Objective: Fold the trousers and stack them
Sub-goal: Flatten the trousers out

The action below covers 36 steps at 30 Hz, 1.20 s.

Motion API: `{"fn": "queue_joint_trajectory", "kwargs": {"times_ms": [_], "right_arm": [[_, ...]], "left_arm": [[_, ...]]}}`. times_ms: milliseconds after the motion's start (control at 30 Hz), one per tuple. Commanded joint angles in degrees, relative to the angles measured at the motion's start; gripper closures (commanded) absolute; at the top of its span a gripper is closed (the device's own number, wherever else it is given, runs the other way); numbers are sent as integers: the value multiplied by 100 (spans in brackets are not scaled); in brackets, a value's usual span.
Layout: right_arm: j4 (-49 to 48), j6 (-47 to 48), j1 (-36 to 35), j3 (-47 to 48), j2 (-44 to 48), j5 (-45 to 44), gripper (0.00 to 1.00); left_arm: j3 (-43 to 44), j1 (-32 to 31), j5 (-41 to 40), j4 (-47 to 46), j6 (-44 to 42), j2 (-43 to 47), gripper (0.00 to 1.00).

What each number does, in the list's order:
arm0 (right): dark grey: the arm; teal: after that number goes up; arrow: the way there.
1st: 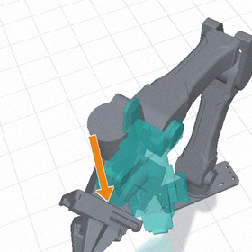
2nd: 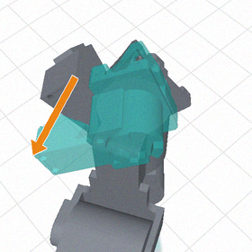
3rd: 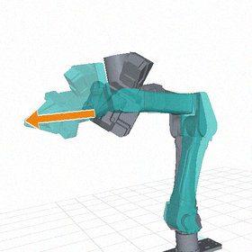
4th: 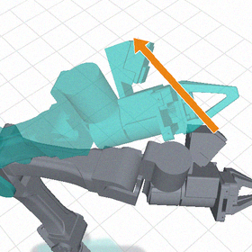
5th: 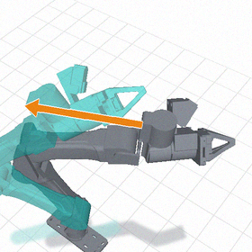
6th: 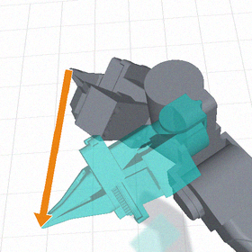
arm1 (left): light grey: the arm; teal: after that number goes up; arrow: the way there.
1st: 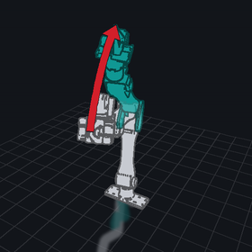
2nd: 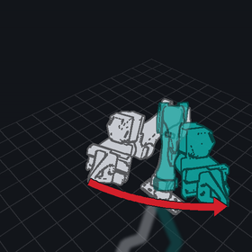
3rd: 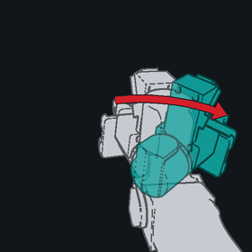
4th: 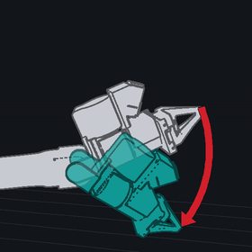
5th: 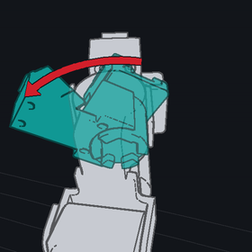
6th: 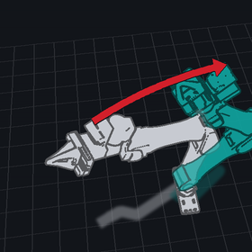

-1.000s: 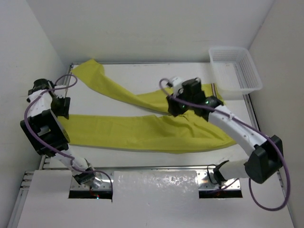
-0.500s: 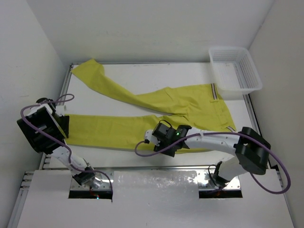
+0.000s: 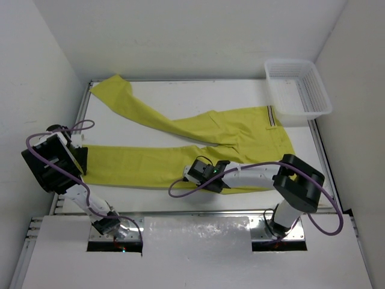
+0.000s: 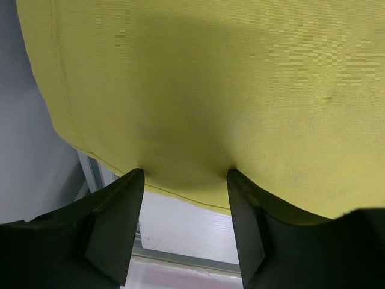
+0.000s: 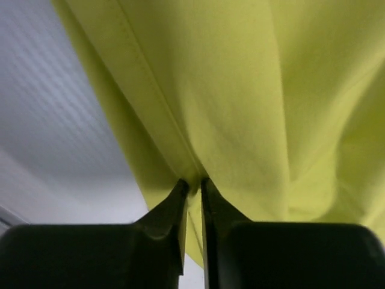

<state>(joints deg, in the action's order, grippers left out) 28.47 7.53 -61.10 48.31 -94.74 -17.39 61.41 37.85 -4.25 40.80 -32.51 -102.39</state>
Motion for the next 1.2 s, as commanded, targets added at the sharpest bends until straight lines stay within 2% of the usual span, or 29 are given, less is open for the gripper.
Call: {"fn": "queue_joint_trajectory", "kwargs": {"times_ms": [0,67,200,333,433,533,633,733,767,800,833,867,900,933,1067,1167], "right_arm": [[-140,82,-60,-216,289,339,90],[-201,143,-60,-313,447,586,100],[8,353,-60,-445,702,1245,100],[386,557,-60,-507,1492,2325,100],[914,504,-60,-534,1897,2538,100],[924,337,-104,-665,1924,2723,100],[827,477,-121,-587,1618,2758,100],[1020,417,-113,-341,1221,2338,100],[977,251,-104,-253,1247,1971,94],[863,136,-95,-244,1491,1758,73],[688,-161,-60,-270,1676,1443,58],[321,-295,-51,-383,1861,1092,47],[152,-348,-51,-445,2158,575,41],[28,-236,-60,-498,2222,457,35],[342,169,-86,-349,1820,166,35],[265,328,-130,-463,1503,349,45]], "left_arm": [[64,-14,56,-168,-9,-62,44],[73,-23,56,-160,-18,-79,44],[108,-23,30,-151,-36,-115,44],[214,-23,-41,-160,-27,-176,44],[301,-23,-49,-151,-18,-238,44],[328,-23,-32,-151,-1,-255,45],[337,-23,-49,-151,-53,-273,45],[389,-14,-76,-72,-115,-247,45],[398,-14,-50,-37,-132,-212,45],[398,-14,-32,-11,-150,-116,45],[390,-14,-23,-2,-168,-71,45],[390,-14,-14,-1,-168,-27,45],[390,-14,3,-1,-159,25,45],[398,-31,55,25,-150,26,45],[530,-23,249,200,-141,-53,45],[548,-23,241,201,-159,-62,45]]}}
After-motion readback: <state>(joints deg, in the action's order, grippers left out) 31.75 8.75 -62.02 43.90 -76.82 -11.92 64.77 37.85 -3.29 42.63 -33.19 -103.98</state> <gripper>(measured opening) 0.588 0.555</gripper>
